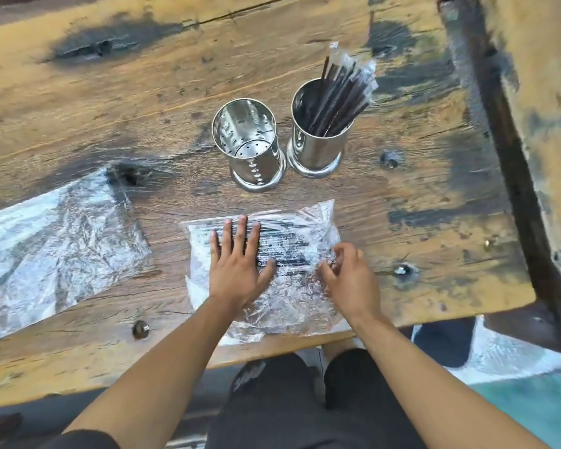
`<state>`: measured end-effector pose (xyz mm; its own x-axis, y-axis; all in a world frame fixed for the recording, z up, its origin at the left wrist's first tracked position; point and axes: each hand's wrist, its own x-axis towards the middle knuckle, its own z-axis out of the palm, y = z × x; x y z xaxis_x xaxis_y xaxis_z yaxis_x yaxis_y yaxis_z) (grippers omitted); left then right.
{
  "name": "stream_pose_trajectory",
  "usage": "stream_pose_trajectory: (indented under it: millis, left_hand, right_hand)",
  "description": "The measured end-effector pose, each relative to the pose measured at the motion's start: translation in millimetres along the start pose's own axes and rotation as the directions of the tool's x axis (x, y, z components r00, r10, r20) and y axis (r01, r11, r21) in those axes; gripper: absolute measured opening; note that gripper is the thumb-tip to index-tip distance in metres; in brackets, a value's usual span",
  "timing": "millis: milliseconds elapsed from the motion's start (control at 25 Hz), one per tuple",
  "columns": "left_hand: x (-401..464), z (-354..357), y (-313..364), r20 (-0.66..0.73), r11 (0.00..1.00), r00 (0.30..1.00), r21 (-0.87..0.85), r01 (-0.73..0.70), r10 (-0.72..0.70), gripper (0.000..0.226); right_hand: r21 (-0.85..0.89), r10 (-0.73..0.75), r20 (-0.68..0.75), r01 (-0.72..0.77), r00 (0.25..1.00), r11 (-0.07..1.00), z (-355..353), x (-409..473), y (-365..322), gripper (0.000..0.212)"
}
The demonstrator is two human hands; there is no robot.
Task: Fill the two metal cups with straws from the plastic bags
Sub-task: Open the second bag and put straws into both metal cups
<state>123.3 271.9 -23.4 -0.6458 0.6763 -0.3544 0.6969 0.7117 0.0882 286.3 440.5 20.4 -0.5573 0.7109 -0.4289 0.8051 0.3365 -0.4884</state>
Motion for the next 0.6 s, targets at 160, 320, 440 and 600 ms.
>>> stream_pose_trajectory:
  millis: [160,320,440,600]
  left_hand:
    - [2.7,-1.6,-0.6,0.018,1.000,1.000,0.007,0.004,-0.004,0.084]
    - [-4.2,-7.0,13.8,-0.149,1.000,0.989,-0.028,0.011,-0.015,0.082]
    - [-10.4,-2.5,37.7,-0.218,0.995,0.971,-0.017,-0.100,0.094,0.080]
    - [-2.3,8.9,43.7,-0.121,1.000,0.992,-0.019,-0.024,0.022,0.078]
  right_hand:
    - [0.022,0.085,-0.035,-0.085,0.996,0.996,-7.3,15.8,1.1,0.036]
    - [-0.017,0.057,-0.006,-0.057,0.998,0.998,-14.2,23.1,8.2,0.016]
    - [-0.095,-0.003,-0.010,0.002,1.000,0.995,-16.2,27.2,7.4,0.014]
    - [-0.120,-0.054,0.044,0.059,0.998,0.991,-17.1,37.7,1.9,0.017]
